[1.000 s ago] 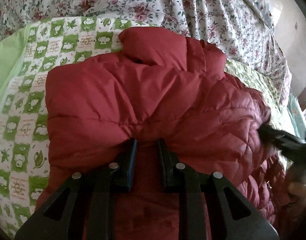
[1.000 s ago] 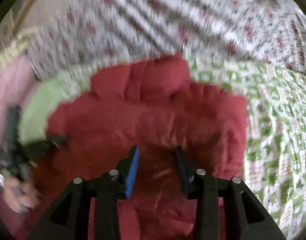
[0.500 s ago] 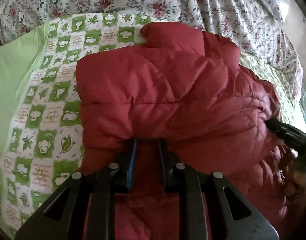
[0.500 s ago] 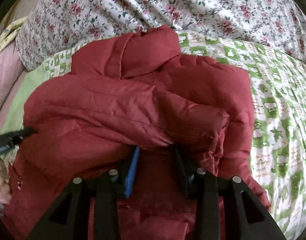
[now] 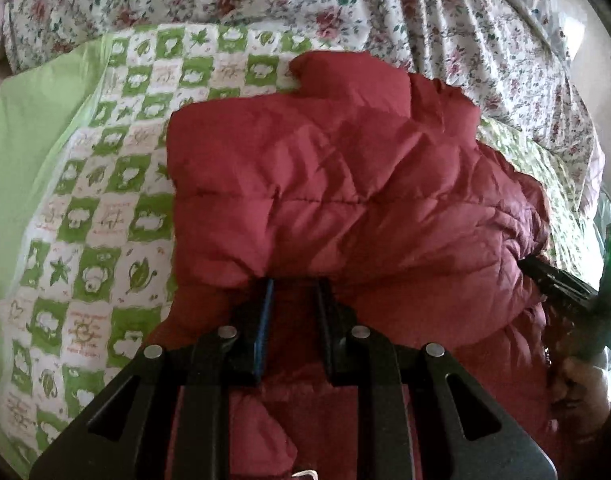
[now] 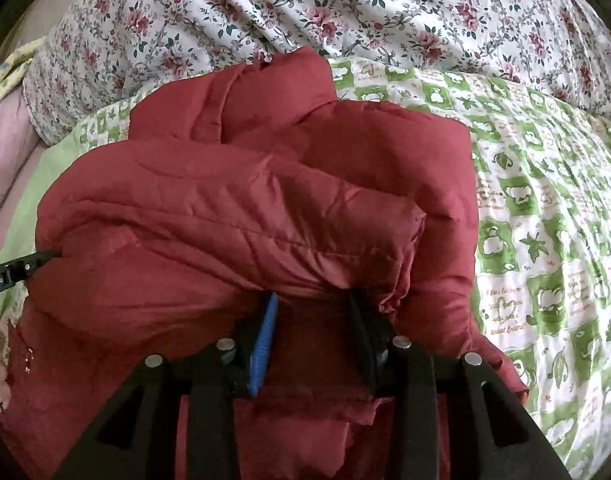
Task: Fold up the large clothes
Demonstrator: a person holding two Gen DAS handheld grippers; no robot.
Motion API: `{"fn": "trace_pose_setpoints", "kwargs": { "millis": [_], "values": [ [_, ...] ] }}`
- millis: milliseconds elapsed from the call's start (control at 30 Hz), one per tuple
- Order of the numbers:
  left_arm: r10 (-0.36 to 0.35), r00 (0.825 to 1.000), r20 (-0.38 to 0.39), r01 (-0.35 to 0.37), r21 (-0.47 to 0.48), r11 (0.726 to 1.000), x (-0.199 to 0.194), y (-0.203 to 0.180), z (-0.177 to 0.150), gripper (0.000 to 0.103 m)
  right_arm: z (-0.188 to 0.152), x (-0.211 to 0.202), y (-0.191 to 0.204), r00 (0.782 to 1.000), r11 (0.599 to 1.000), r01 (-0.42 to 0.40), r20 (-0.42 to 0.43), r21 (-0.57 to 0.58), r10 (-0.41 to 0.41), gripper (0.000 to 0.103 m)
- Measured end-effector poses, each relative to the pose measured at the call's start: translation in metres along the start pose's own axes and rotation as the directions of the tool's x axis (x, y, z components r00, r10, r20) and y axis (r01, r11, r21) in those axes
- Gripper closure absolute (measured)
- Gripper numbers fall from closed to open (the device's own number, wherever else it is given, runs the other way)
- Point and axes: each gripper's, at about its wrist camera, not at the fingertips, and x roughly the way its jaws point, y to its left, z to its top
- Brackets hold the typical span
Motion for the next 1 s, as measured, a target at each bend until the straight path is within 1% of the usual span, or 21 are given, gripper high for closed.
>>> {"fn": "trace_pose_setpoints", "kwargs": {
  "millis": [100, 267, 333, 400, 467, 533, 567, 633, 733, 867, 1000],
  "values": [
    [0.004, 1.000, -0.015, -0.004, -0.004, 1.000, 0.008, 0.001, 0.000, 0.085, 0.000, 0.000, 0.001, 1.000, 1.000, 0.004, 0.001, -0.005, -0.004, 0.065],
    [0.050, 0.999, -0.008, -0.049, 0.034, 0.998, 0.013, -0.006, -0.001, 0.084, 0.001, -0.001, 0.001, 1.000, 1.000, 0.008, -0.003, -0.003, -0.008, 0.065],
    [0.046, 0.999, -0.019, -0.045, 0.029, 0.999, 0.012, -0.005, 0.000, 0.084, 0.002, -0.007, 0.002, 1.000, 1.000, 0.009, -0.004, -0.006, -0.009, 0.065],
    [0.038, 0.999, -0.027, -0.038, 0.019, 0.999, 0.012, -0.002, 0.002, 0.084, 0.001, -0.021, 0.001, 1.000, 1.000, -0.005, -0.002, 0.015, 0.005, 0.065],
    [0.038, 0.999, -0.030, -0.038, 0.016, 0.999, 0.011, -0.002, 0.003, 0.084, -0.002, -0.036, -0.001, 1.000, 0.999, -0.023, 0.005, 0.043, 0.023, 0.063],
    [0.045, 0.999, -0.028, -0.045, 0.022, 0.999, 0.008, -0.004, 0.003, 0.084, -0.006, -0.052, -0.003, 0.999, 0.997, -0.049, 0.009, 0.058, 0.049, 0.058],
    [0.048, 0.999, -0.027, -0.047, 0.020, 0.999, 0.005, -0.004, 0.002, 0.084, -0.009, -0.061, -0.003, 0.998, 0.997, -0.058, 0.010, 0.059, 0.058, 0.057],
    [0.040, 0.999, -0.024, -0.040, 0.005, 0.999, -0.004, -0.003, 0.001, 0.084, -0.014, -0.076, -0.005, 0.998, 0.996, -0.065, 0.005, 0.055, 0.065, 0.051],
    [0.018, 1.000, -0.014, -0.018, -0.013, 1.000, -0.021, 0.000, -0.007, 0.084, -0.024, -0.097, -0.008, 0.998, 0.997, -0.068, 0.005, 0.047, 0.068, 0.049],
    [-0.008, 1.000, -0.003, 0.008, -0.021, 1.000, -0.048, 0.005, -0.026, 0.084, -0.037, -0.122, -0.015, 0.997, 0.996, -0.079, -0.003, 0.049, 0.079, 0.048],
    [-0.028, 1.000, -0.005, 0.028, -0.016, 0.999, -0.073, 0.006, -0.051, 0.084, -0.051, -0.139, -0.018, 0.997, 0.996, -0.081, -0.012, 0.048, 0.082, 0.043]
  ]
}}
